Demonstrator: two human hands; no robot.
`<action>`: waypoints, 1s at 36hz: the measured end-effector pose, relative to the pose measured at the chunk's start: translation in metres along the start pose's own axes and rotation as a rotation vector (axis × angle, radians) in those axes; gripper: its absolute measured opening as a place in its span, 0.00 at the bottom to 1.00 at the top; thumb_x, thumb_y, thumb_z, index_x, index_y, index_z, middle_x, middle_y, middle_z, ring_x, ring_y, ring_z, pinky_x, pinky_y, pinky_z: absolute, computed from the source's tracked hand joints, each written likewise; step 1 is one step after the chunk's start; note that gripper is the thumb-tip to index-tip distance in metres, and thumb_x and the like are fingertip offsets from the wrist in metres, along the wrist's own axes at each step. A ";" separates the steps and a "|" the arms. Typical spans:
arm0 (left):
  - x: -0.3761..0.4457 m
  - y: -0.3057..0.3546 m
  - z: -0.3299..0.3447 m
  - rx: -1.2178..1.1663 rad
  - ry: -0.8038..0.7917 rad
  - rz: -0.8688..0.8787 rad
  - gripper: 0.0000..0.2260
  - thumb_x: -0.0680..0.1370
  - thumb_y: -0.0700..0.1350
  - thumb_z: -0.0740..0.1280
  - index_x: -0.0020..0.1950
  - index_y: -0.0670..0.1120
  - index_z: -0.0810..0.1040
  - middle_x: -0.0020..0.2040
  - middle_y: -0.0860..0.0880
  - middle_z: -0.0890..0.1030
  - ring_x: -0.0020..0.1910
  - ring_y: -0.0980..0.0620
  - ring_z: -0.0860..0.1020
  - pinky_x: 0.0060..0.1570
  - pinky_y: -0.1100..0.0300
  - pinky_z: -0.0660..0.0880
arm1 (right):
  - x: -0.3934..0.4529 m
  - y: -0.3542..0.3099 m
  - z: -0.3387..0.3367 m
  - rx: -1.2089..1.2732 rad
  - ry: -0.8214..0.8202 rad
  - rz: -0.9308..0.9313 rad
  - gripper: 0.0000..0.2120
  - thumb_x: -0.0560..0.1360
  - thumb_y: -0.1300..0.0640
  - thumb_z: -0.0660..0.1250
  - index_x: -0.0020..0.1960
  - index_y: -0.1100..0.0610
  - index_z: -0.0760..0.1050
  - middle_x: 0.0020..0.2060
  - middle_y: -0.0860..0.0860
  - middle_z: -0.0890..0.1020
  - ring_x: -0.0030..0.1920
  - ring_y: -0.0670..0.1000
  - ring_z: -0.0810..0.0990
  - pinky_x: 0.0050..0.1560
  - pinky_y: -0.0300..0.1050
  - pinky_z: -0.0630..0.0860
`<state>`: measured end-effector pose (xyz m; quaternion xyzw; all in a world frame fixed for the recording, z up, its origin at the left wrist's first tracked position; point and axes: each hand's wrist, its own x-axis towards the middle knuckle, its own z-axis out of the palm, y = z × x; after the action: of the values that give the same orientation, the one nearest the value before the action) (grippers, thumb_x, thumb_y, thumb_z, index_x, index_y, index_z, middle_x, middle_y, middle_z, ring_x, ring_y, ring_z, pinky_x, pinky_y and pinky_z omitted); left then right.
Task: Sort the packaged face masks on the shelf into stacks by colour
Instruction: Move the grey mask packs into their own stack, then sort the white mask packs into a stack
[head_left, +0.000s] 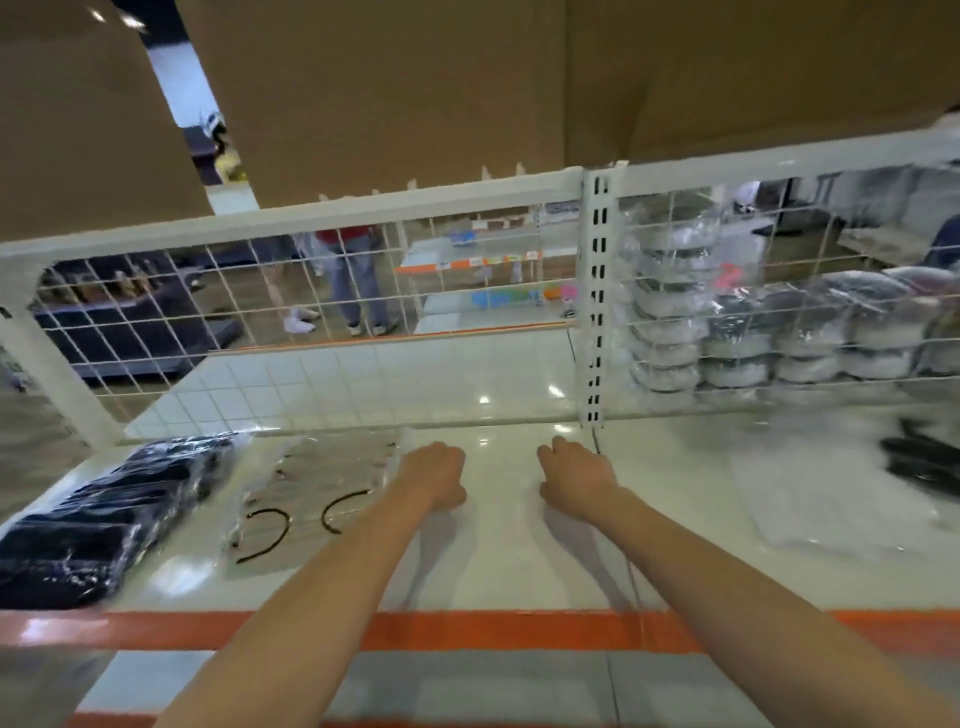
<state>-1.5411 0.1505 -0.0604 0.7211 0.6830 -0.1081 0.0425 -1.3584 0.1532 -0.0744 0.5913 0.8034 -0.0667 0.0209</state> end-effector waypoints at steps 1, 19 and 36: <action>0.002 0.014 -0.002 -0.008 0.000 0.008 0.15 0.76 0.45 0.63 0.62 0.44 0.74 0.62 0.44 0.73 0.61 0.44 0.74 0.59 0.54 0.72 | -0.004 0.013 -0.001 0.007 0.001 0.016 0.18 0.79 0.57 0.57 0.68 0.59 0.64 0.63 0.56 0.68 0.64 0.56 0.69 0.56 0.49 0.70; 0.031 0.237 -0.008 -0.208 -0.014 0.303 0.12 0.76 0.47 0.63 0.57 0.45 0.77 0.60 0.46 0.77 0.59 0.47 0.74 0.55 0.56 0.72 | -0.091 0.220 0.005 0.078 0.024 0.373 0.18 0.78 0.54 0.58 0.66 0.58 0.65 0.64 0.55 0.68 0.64 0.56 0.69 0.57 0.49 0.70; 0.028 0.302 0.008 -0.687 -0.109 0.118 0.14 0.78 0.49 0.64 0.35 0.47 0.68 0.34 0.51 0.71 0.37 0.50 0.74 0.40 0.59 0.70 | -0.109 0.243 0.029 0.185 0.073 0.412 0.14 0.77 0.63 0.55 0.61 0.58 0.71 0.58 0.55 0.71 0.62 0.58 0.67 0.57 0.49 0.70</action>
<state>-1.2402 0.1566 -0.1000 0.6962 0.6333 0.0924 0.3252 -1.0955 0.1167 -0.1105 0.7444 0.6562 -0.1131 -0.0491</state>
